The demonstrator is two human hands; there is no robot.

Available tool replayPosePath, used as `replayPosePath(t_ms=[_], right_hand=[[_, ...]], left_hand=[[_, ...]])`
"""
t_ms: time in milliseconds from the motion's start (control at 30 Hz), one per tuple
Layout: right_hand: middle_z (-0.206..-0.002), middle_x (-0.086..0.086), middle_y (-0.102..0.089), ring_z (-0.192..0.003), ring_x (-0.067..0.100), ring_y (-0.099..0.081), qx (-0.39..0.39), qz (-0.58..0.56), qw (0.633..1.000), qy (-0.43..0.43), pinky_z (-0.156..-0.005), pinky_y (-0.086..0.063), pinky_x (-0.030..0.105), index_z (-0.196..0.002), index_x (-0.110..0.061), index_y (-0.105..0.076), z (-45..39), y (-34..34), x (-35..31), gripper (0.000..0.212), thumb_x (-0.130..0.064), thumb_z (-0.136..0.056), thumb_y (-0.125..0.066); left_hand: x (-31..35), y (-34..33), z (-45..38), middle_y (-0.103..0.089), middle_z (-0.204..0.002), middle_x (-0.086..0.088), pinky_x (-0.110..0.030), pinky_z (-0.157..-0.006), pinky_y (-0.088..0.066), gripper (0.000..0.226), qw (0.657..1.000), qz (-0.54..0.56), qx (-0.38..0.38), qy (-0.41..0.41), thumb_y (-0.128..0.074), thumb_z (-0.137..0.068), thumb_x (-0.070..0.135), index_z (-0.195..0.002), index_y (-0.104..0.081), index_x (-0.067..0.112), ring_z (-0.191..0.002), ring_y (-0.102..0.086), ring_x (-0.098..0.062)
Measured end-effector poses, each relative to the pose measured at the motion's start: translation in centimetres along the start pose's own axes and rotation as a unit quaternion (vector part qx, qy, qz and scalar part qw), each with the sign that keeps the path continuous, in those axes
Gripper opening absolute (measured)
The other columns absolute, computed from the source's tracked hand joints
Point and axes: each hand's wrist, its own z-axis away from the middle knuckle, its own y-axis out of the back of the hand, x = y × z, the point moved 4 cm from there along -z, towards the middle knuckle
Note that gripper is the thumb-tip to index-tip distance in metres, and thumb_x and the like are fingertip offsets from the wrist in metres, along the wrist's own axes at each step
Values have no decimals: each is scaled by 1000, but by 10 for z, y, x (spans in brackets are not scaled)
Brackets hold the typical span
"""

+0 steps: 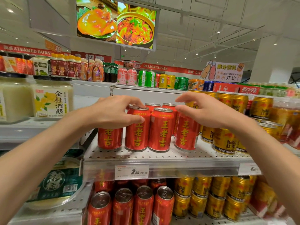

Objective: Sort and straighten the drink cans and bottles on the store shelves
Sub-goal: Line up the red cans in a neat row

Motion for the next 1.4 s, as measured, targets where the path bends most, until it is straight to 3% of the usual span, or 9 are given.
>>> replayPosePath(t_ms=[133, 333, 533, 833, 967, 1067, 1233, 1300, 1400], right_hand=[[-132, -1, -58, -115, 16, -57, -18, 97, 994, -49, -93, -52, 34, -134, -28, -57, 8, -9, 16, 55, -64, -94, -48], [-130, -6, -57, -118, 13, -55, 1, 33, 999, -22, -98, -51, 37, -128, -32, -62, 12, -10, 17, 45, -60, -95, -51], [-129, -11, -60, -116, 9, -57, 4, -45, 999, 10, -90, -51, 28, -122, -34, -65, 12, -13, 14, 31, -48, -98, -53], [-134, -9, -56, -120, 9, -54, 2, -56, 998, -3, -90, -47, 25, -130, -31, -58, 14, -23, 14, 30, -40, -104, -48], [-136, -9, -58, -124, 9, -53, 40, -57, 998, 8, -102, -49, 35, -134, -28, -56, 14, -23, 8, 39, -46, -100, -50], [-127, -9, -64, -119, 9, -56, 89, -48, 993, 53, -99, -47, 34, -126, -27, -64, 10, -23, -8, 40, -52, -98, -49], [-95, -18, -67, -91, 6, -61, 91, -105, 989, 58, -79, -48, 29, -101, -27, -71, 2, -42, -9, 34, -54, -97, -50], [-93, -19, -66, -90, 5, -61, 97, -119, 986, 59, -77, -48, 29, -96, -27, -69, 1, -43, -6, 33, -55, -96, -51], [-95, -18, -66, -91, 5, -60, 94, -130, 985, 60, -78, -48, 29, -96, -28, -69, 1, -43, -4, 33, -56, -96, -51]], left_hand=[[-1, -1, -1, -60, -137, 10, -41, -94, -47, 50, 1000, -3, 4, -4, -56, -88, 66, -134, -50, 47, -104, -56, -14], [0, -1, -2, -59, -137, 10, -38, -89, -45, 58, 1000, -9, 2, -3, -51, -81, 72, -134, -50, 48, -102, -54, -13], [-2, -2, -2, -60, -135, 11, -38, -87, -43, 56, 1000, -5, 7, 6, -52, -79, 71, -131, -51, 50, -102, -55, -14], [1, -1, 1, -60, -135, 12, -44, -97, -45, 64, 1000, -3, 5, 15, -45, -71, 74, -130, -51, 51, -106, -55, -14], [-1, -2, 0, -59, -136, 12, -41, -92, -45, 64, 1000, -9, 9, 16, -44, -71, 74, -131, -50, 51, -100, -53, -14], [-1, -3, -1, -60, -134, 12, -38, -90, -44, 62, 1000, -11, 9, 12, -47, -75, 75, -132, -49, 50, -102, -55, -14], [-4, -1, -4, -60, -135, 16, -38, -93, -48, 60, 999, 32, -12, 3, -50, -77, 77, -131, -51, 52, -110, -60, -11], [-3, 0, -4, -61, -132, 17, -31, -91, -48, 60, 996, 80, -25, -9, -51, -80, 80, -130, -55, 48, -114, -60, -5], [0, 9, -11, -65, -127, 15, -19, -86, -44, 55, 991, 134, -28, -15, -50, -84, 68, -128, -61, 37, -112, -59, 2]])
